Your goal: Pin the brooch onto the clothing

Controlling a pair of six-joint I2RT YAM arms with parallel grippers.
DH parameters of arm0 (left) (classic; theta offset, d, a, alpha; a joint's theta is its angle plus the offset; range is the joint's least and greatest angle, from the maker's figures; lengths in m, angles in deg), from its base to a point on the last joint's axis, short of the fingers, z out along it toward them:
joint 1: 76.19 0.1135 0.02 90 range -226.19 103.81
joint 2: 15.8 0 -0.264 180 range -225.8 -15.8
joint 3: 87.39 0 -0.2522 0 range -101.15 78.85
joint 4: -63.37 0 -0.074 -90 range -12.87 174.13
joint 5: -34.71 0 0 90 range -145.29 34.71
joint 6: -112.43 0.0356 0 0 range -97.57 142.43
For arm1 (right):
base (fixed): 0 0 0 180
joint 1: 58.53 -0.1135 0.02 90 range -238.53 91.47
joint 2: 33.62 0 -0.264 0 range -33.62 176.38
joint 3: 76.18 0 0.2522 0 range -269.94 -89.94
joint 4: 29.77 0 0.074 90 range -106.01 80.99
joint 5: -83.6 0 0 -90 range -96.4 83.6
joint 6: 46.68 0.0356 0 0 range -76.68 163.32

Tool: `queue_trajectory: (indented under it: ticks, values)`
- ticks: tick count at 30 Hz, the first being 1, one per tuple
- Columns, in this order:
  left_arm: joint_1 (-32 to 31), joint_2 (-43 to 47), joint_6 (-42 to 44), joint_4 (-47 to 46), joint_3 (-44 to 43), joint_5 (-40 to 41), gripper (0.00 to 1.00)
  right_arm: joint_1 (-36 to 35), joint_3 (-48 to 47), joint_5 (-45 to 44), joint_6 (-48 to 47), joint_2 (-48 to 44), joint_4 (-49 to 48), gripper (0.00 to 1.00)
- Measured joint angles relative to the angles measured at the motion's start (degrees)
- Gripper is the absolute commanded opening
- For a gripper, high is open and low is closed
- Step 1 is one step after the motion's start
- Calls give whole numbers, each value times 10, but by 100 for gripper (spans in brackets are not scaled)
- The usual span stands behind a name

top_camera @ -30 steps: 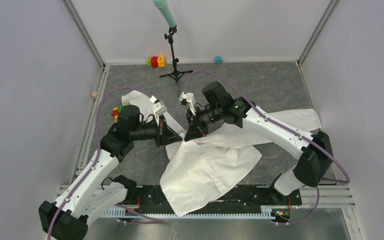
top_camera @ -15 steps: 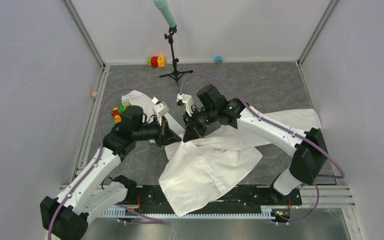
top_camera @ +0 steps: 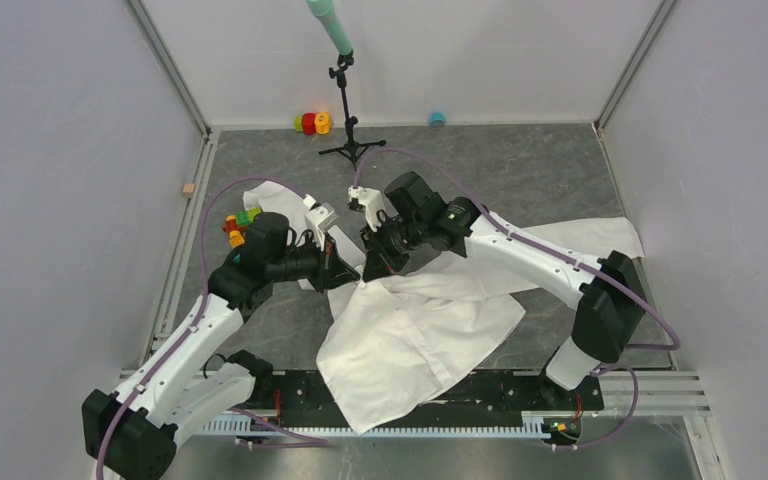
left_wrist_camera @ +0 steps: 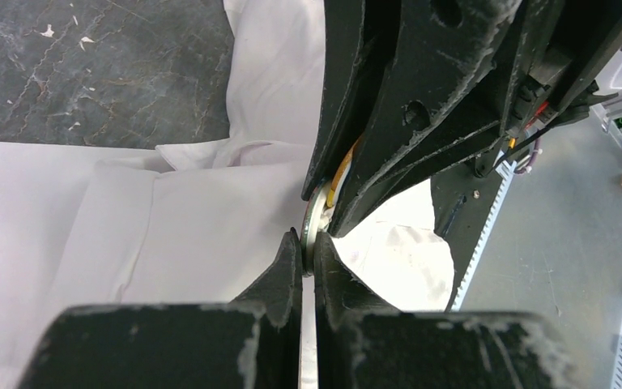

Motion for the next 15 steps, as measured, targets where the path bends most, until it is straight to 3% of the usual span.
queue_trajectory:
  ticks: [12, 15]
  values:
    - [0, -2, 2, -2, 0, 26, 2, -2, -16, -31, 29, 16, 7, 0]
    - [0, -2, 2, -4, 0, 28, 2, -2, -16, -34, 36, 16, 6, 5]
